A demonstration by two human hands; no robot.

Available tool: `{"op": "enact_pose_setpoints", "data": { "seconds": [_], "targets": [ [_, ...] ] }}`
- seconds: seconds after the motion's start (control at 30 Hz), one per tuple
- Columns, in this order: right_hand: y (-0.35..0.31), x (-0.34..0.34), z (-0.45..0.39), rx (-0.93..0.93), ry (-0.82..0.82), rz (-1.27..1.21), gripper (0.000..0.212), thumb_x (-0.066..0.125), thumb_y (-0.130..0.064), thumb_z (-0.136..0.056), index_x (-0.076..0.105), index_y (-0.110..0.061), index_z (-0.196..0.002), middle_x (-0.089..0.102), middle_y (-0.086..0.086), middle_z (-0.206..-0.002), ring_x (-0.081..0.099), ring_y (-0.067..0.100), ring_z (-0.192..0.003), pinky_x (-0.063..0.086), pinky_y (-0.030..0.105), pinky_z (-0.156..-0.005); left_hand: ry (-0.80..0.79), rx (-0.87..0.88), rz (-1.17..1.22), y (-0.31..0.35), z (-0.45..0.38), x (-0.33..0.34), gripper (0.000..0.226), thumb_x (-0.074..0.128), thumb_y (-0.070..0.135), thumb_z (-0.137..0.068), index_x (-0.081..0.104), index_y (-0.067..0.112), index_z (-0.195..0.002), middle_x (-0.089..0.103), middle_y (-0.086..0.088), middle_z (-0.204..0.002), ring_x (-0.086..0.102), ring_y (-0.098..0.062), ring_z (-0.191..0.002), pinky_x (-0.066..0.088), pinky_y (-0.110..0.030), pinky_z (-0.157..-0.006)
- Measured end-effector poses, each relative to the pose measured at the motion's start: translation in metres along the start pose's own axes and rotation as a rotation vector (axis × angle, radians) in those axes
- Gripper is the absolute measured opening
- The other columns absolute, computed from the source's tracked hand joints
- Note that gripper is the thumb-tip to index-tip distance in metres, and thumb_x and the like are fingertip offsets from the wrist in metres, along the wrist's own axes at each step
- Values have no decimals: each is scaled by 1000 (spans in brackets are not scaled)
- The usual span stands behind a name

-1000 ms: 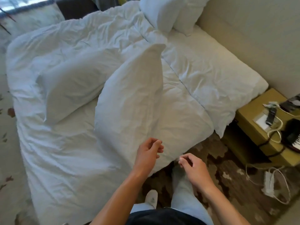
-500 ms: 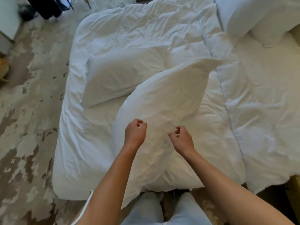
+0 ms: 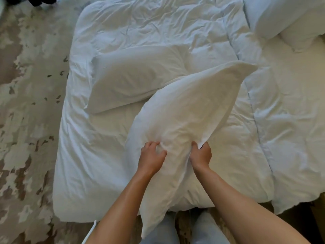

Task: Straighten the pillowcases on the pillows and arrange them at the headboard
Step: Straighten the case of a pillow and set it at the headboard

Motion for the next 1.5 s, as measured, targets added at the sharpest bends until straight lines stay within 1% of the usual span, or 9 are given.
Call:
{"op": "enact_pose_setpoints", "data": {
  "seconds": [0.2,0.6,0.97,1.1,1.23,1.3,1.37,1.43,1.5],
  "targets": [
    [-33,-28,22,-204,102,69,30,58,-24,-102,47,-8,-78,53,2,-70,49,23,-65,38,38,-65,-102,102,6,-8,3,-4,59,65,48,-91,54,26,-145,43,0,-156,36,-21,-146,36,-37,-114],
    [-187,-89,62,-646,76,173,34,61,-24,-102,46,-15,-73,44,-4,-65,41,15,-60,36,33,-58,-304,218,166,35,38,0,75,71,51,-87,44,30,-154,27,-5,-167,25,-24,-154,28,-42,-123],
    [-272,-192,84,-936,-44,347,33,69,-20,-98,52,-3,-76,47,-1,-64,39,6,-56,35,19,-56,-599,256,439,177,123,72,63,71,48,-86,55,35,-145,64,6,-133,63,-16,-119,53,-33,-99],
    [-262,-264,78,-954,-76,407,28,70,-22,-98,58,-9,-76,54,2,-64,43,6,-55,36,18,-55,-298,370,390,235,113,62,27,68,25,-95,75,10,-117,75,-3,-105,69,-14,-89,58,-38,-91],
    [-239,-328,64,-963,-99,434,24,70,-29,-99,64,-17,-80,66,4,-71,59,19,-63,48,30,-61,321,575,209,298,109,6,58,66,24,-89,49,21,-145,49,-3,-146,67,-24,-104,58,-41,-87],
    [-221,-352,55,-960,-100,448,22,70,-31,-99,64,-18,-82,66,2,-71,61,22,-65,51,37,-63,357,737,45,340,111,6,75,66,24,-89,31,32,-155,26,4,-162,63,-19,-105,57,-40,-85],
    [-201,-374,42,-946,-72,463,22,70,-34,-98,62,-21,-81,64,-1,-68,61,20,-64,51,39,-63,260,818,-133,373,109,28,66,62,30,-93,34,35,-153,33,1,-161,60,-16,-107,53,-39,-89],
    [-176,-394,28,-929,-26,499,21,69,-36,-96,61,-24,-81,61,-4,-66,58,16,-63,50,39,-64,78,793,-253,382,106,61,27,58,32,-98,62,23,-122,65,-9,-127,66,-26,-107,55,-41,-90],
    [-150,-410,13,-900,-6,518,18,70,-36,-95,63,-25,-82,60,-7,-68,57,13,-65,50,39,-65,-16,743,-309,373,109,90,24,56,28,-99,65,11,-86,69,-9,-88,67,-33,-88,55,-44,-79]
  ]
}}
Point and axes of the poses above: each hand's wrist, its own z-axis away from the middle knuckle, its own x-axis out of the palm, y = z × x, the point moved 7 cm from there along -z, towards the middle knuckle
